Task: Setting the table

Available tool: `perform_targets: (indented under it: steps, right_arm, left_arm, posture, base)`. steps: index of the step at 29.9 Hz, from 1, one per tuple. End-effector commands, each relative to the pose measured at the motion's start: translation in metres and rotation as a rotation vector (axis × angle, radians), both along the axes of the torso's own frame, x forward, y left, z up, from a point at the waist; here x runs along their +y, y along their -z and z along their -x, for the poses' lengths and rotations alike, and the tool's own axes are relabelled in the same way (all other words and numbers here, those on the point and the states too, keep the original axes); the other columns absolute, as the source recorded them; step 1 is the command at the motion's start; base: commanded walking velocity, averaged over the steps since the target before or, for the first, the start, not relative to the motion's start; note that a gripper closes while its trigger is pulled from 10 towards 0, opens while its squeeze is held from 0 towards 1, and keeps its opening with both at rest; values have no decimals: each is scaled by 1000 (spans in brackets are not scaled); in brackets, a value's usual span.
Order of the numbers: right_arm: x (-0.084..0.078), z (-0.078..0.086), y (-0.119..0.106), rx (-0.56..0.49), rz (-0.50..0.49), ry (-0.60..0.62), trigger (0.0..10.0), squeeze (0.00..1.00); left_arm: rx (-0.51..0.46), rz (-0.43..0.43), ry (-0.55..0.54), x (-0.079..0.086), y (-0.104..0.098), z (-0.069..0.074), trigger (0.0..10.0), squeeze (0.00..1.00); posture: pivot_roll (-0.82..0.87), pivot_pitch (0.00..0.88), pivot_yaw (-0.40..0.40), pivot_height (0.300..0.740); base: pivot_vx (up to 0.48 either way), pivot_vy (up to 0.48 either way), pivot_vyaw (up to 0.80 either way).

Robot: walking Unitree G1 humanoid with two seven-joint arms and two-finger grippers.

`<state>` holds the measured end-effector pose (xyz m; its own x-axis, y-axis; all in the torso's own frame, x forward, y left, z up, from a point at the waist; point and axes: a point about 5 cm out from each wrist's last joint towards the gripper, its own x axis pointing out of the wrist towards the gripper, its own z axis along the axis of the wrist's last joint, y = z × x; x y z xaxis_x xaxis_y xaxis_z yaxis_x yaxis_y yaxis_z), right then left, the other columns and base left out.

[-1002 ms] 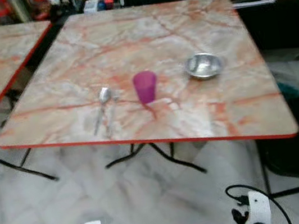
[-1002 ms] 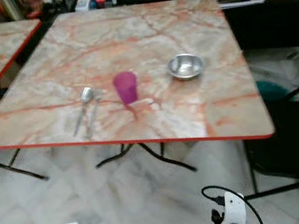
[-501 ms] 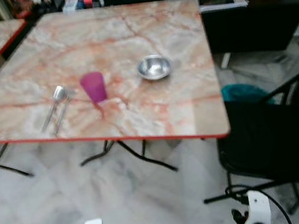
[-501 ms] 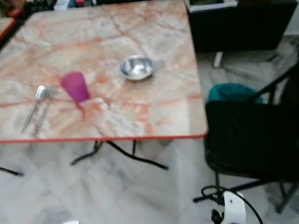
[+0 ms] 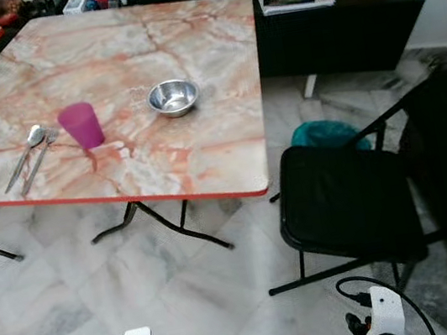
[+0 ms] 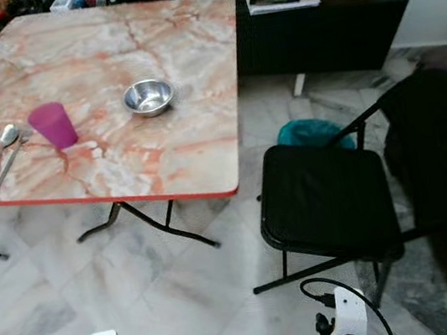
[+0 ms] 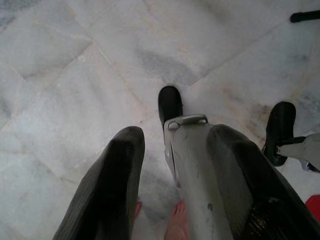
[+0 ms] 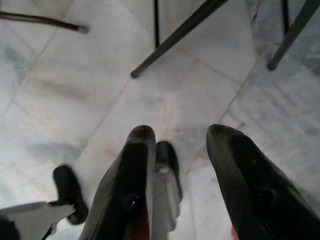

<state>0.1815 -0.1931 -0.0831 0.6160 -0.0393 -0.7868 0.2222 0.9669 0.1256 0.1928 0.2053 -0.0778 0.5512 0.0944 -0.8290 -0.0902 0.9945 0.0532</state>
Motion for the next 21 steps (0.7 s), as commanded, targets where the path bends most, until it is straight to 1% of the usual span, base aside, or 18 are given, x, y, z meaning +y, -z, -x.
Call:
perform_targets:
  steps: [1, 9, 18, 20, 21]
  right_arm:
    - [3, 5, 3, 22, -6, -9, 10000, 0]
    - [3, 7, 4, 30, -5, -20, 10000, 0]
    - [3, 6, 3, 22, -4, -17, 10000, 0]
    - [3, 6, 3, 21, -4, -16, 10000, 0]
    - [3, 5, 3, 18, -5, -14, 10000, 0]
  left_arm:
    - [27, -9, -25, 6, 3, 9, 10000, 0]
    - [15, -24, -38, 9, 2, 7, 10000, 0]
    - [10, -28, -39, 8, 1, 6, 10000, 0]
    - [-3, -22, -47, 8, 1, 4, 10000, 0]
    - [-26, -8, -60, 6, -1, 0, 10000, 0]
  posture:
    - [-65, 128, -4, 740]
    - [-59, 119, -6, 740]
    - [-59, 121, -7, 740]
    - [-58, 128, -7, 740]
    - [-58, 131, -7, 740]
  base:
    - [0, 0, -525]
    - [0, 0, -659]
    - [0, 0, 0]
    - [0, 0, 0]
    - [0, 0, 0]
